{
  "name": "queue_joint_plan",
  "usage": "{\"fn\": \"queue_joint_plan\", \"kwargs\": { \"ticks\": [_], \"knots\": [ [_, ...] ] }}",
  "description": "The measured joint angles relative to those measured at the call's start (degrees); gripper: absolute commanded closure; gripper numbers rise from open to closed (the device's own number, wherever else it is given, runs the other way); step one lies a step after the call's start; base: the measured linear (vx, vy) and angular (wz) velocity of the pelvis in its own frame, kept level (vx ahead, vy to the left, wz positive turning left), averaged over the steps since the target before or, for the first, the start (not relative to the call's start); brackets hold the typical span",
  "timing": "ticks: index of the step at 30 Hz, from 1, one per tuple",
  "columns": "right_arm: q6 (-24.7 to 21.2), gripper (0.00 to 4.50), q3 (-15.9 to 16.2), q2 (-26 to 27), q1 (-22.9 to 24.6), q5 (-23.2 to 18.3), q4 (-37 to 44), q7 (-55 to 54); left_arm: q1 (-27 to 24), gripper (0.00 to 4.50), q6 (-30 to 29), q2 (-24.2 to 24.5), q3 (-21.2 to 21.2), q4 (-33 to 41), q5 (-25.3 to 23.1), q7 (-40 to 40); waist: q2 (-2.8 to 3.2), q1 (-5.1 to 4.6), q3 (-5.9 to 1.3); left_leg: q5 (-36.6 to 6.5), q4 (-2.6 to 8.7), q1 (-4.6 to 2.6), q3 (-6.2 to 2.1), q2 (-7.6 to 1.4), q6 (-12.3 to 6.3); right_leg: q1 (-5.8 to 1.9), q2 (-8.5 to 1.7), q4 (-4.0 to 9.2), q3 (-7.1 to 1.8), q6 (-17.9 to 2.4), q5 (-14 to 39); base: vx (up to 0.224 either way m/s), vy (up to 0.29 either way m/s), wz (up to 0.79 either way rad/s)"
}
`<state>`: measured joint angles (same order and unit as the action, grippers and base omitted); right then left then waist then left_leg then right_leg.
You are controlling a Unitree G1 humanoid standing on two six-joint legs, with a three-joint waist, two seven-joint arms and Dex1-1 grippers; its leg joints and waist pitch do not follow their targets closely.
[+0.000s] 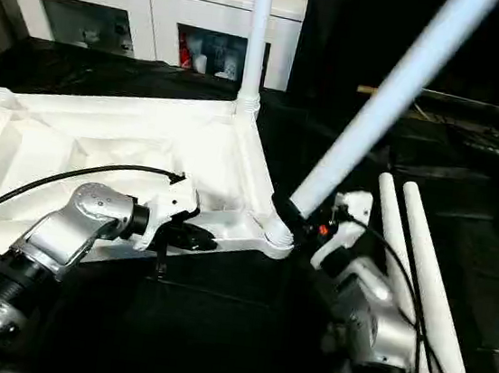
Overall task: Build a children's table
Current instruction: Insert table leg to table base, then rotate leg to tighten
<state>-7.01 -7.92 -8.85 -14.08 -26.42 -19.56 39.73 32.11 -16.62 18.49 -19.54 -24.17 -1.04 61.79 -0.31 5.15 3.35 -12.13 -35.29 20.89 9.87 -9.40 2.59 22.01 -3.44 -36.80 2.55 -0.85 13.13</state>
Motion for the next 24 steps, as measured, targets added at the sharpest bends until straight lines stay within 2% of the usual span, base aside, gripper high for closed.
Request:
{"fn": "queue_joint_plan", "kwargs": {
  "ticks": [3, 6, 9, 11, 20, 24],
  "knots": [
    [3.27, 2.57, -1.61, 2.01, 0.01, -0.96, -3.33, -0.08, 0.41, 4.5, 0.52, -0.04, 0.0, -1.11, -0.01, -0.08, 0.03, -0.09, -0.02, 0.02, 0.0, -0.05, 0.0, -0.01, 0.05, -0.1, 0.0, 0.0, 0.01, -0.09, -0.06, 0.0, 0.0, 0.0],
    [6.21, 2.57, -1.47, 2.5, -0.11, -0.67, -5.07, -0.14, 0.47, 4.5, 0.66, -0.08, -0.01, -1.44, -0.08, -0.51, -0.01, -0.09, -0.05, 0.04, 0.0, -0.16, 0.0, -0.04, 0.09, -0.12, 0.0, 0.0, 0.04, -0.17, -0.13, 0.0, 0.0, 0.0],
    [8.01, 2.57, 0.5, 1.91, -0.02, 1.64, -4.63, -0.45, 0.48, 4.5, 0.89, -0.03, -0.07, -1.54, -0.22, -0.57, -0.01, -0.15, -0.04, 0.04, 0.01, -0.23, 0.0, -0.04, 0.1, -0.16, 0.0, 0.01, 0.03, -0.16, -0.15, 0.0, 0.0, 0.0],
    [9.07, 2.57, 2.59, 0.29, 0.04, 4.81, -3.45, -0.48, 0.82, 4.5, 1.73, 0.15, -0.51, -1.94, -0.37, -0.41, -0.05, -0.1, -0.05, 0.05, 0.04, -0.25, 0.01, -0.04, 0.11, -0.17, 0.01, 0.02, 0.03, -0.16, -0.15, 0.0, 0.0, 0.0],
    [9.55, 2.57, 7.47, -5.31, -0.85, 11.04, -0.83, 1.48, 0.91, 4.5, 3.41, 0.47, -1.08, -2.05, -0.82, -0.04, -0.14, -0.08, -0.06, 0.06, 0.31, -0.29, 0.05, -0.04, 0.13, -0.16, 0.02, 0.16, 0.05, -0.15, -0.15, 0.0, 0.0, 0.0],
    [6.99, 2.57, 7.86, -6.14, -1.45, 11.2, -0.35, 2.7, 1.48, 4.5, 4.24, 0.43, -1.59, -2.89, -0.94, 0.05, -0.28, -0.01, -0.1, 0.06, 0.43, -0.29, 0.06, -0.04, 0.13, -0.17, 0.02, 0.26, 0.06, -0.15, -0.15, 0.0, 0.0, 0.0]
  ]
}}
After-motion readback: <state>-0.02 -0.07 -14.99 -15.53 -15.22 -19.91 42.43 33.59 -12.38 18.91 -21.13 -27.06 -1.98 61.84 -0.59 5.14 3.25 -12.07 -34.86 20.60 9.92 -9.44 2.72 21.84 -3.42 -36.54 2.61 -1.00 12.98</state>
